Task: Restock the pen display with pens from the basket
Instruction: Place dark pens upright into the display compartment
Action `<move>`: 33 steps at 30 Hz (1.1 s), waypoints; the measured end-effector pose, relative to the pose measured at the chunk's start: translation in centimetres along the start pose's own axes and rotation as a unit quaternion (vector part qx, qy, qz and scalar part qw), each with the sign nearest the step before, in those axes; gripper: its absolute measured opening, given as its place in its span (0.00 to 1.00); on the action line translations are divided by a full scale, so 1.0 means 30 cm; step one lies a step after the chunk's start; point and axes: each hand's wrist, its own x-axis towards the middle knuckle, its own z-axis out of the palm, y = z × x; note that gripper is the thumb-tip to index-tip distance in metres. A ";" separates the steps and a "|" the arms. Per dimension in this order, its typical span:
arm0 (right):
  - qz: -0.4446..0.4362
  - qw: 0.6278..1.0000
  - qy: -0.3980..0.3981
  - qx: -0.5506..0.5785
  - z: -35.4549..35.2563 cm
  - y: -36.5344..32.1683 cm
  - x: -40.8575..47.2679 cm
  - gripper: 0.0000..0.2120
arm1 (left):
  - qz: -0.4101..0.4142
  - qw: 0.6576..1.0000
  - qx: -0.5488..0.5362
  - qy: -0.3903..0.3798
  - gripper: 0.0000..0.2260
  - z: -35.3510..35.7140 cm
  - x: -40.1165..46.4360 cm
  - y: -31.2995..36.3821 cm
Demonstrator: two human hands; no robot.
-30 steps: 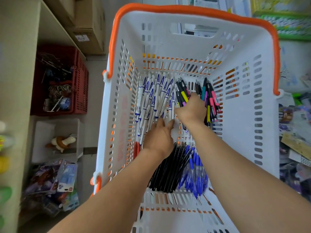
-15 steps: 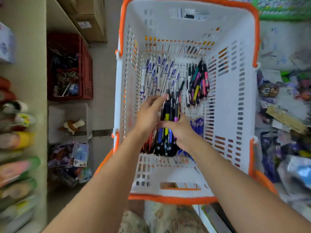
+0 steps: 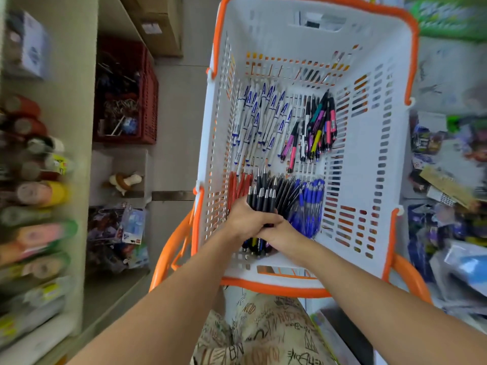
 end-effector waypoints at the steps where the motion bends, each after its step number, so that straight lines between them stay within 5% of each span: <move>1: 0.007 1.000 -0.015 -0.019 -0.006 0.002 -0.004 0.15 | -0.004 1.000 0.000 0.002 0.13 0.002 0.000 -0.006; 5: 0.041 0.987 -0.121 -0.098 -0.100 -0.008 -0.013 0.17 | 0.004 1.000 0.012 0.000 0.12 0.005 -0.006 -0.013; 8: 0.059 0.963 -0.163 -0.207 -0.242 -0.092 -0.046 0.31 | 0.017 0.999 0.003 -0.028 0.10 -0.001 -0.006 -0.016; 12: -0.065 0.985 0.104 -0.122 -0.301 -0.227 -0.024 0.29 | 0.011 0.998 0.024 -0.057 0.09 -0.004 -0.016 -0.005; 14: -0.156 0.964 0.158 -0.143 -0.276 -0.297 0.004 0.27 | 0.009 0.996 0.039 -0.075 0.09 -0.001 -0.020 -0.001; 20: -0.036 0.924 -0.074 -0.374 -0.156 -0.338 0.050 0.42 | 0.005 0.991 0.086 -0.107 0.11 0.022 -0.030 -0.016; 27: -0.064 0.946 -0.096 -0.304 -0.145 -0.266 0.043 0.37 | 0.014 0.991 0.089 -0.099 0.09 0.029 -0.035 -0.044; 29: -0.088 0.962 -0.058 -0.253 -0.155 -0.255 0.050 0.36 | 0.006 0.991 0.087 -0.104 0.09 0.029 -0.035 -0.046; 33: -0.116 0.970 0.200 -0.069 -0.238 -0.214 0.077 0.31 | -0.017 0.993 0.067 -0.099 0.09 0.017 -0.042 -0.036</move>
